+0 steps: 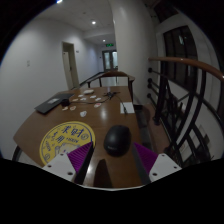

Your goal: Arrange mouse

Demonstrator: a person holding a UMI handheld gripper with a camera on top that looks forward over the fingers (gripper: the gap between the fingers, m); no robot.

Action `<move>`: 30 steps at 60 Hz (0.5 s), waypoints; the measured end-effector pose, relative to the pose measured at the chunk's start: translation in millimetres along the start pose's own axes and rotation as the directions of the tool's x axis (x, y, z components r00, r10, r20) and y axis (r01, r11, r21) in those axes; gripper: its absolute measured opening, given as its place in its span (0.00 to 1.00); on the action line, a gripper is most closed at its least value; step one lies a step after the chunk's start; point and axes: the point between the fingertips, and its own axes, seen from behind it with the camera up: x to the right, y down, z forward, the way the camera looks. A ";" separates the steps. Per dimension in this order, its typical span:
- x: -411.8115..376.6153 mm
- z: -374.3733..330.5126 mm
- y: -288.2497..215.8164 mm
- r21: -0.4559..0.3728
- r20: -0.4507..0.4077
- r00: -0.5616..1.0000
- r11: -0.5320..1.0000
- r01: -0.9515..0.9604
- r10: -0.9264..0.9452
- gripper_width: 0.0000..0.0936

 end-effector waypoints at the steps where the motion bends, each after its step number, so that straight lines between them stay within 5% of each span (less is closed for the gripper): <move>1: 2.3 2.9 -1.6 0.000 -0.009 1.000 1.000 0.003 -0.003 0.83; 11: 17.6 44.4 -1.8 -0.068 -0.095 0.995 0.997 -0.030 0.023 0.83; 17: 17.5 58.3 -1.5 -0.065 -0.162 0.987 0.998 -0.024 0.013 0.56; 30: 15.5 51.7 -8.9 -0.030 -0.163 0.983 0.995 -0.093 0.087 0.37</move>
